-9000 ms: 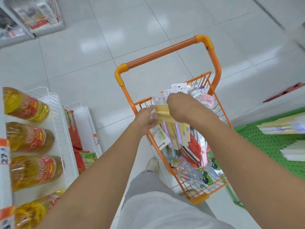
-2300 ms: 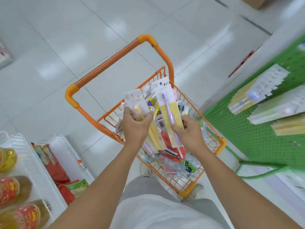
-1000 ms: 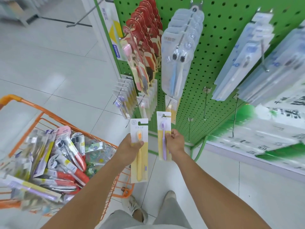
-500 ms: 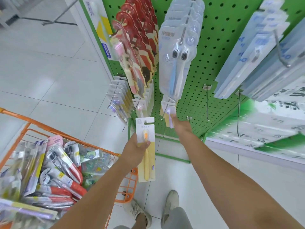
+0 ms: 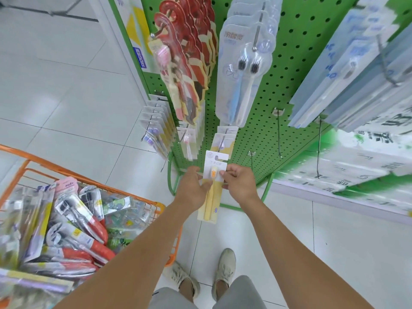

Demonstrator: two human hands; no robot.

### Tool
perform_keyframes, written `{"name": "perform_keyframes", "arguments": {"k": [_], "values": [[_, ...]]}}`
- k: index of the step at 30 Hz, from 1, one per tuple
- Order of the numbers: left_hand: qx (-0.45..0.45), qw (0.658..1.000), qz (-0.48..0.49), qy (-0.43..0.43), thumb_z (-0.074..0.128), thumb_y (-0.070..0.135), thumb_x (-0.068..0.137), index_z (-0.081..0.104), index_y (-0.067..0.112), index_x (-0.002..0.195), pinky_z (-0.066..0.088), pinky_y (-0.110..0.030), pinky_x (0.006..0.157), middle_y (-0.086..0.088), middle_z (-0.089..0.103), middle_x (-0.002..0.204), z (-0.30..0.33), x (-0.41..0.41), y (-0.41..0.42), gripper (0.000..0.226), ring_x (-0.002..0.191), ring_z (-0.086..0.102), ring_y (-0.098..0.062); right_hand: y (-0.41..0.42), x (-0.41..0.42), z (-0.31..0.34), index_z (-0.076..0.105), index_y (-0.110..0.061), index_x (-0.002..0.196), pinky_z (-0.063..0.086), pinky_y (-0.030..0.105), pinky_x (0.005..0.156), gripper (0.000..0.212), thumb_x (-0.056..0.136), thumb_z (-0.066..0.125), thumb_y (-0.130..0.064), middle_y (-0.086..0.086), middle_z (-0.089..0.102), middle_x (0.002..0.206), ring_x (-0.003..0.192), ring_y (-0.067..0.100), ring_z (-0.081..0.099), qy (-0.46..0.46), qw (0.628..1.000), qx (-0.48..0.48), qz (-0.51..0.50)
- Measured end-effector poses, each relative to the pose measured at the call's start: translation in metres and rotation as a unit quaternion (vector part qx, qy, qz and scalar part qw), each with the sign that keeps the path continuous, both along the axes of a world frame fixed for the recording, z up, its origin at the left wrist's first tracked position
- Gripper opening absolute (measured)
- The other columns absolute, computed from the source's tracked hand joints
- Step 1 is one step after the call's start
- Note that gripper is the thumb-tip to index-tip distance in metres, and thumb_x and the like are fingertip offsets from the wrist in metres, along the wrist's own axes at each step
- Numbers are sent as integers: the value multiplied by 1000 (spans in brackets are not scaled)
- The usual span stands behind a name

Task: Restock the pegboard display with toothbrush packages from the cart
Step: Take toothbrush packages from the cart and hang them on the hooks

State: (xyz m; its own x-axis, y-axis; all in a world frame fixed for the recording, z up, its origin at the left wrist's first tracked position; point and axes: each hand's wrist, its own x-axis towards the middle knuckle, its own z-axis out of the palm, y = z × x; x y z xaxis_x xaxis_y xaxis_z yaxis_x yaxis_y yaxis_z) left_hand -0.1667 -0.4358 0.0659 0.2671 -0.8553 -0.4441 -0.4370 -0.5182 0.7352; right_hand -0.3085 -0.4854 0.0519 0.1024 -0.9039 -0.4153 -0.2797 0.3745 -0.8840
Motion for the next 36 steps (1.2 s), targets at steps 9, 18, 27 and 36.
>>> {"name": "perform_keyframes", "arguments": {"k": [9,18,27,36], "values": [[-2,998,51,48,66,35,94,50,20,129,49,-34,87,0,60,108,-10,24,16,41,110,59,-25,-35,2,-23,49,-4,64,24,25,50,36,95,66,-9,0,38,54,49,12,25,91,994,-56,7],[-14,996,85,37,64,33,96,52,19,129,48,-31,83,-1,63,111,-8,34,36,38,106,59,-19,-78,7,-17,51,-8,54,28,16,44,42,93,67,-9,-7,46,54,45,9,37,198,975,-103,-9],[-29,985,162,44,66,31,95,55,19,121,50,-24,78,2,62,103,12,62,83,31,99,62,-18,-30,-5,-31,55,-13,63,41,21,40,37,95,69,-24,7,60,59,54,22,66,202,978,29,-38],[-82,889,447,-54,66,29,95,65,20,104,43,-7,54,9,64,89,43,187,217,13,73,60,-5,136,153,11,73,-13,98,59,34,55,15,86,76,-4,10,72,98,53,20,64,-8,931,128,340]]}}
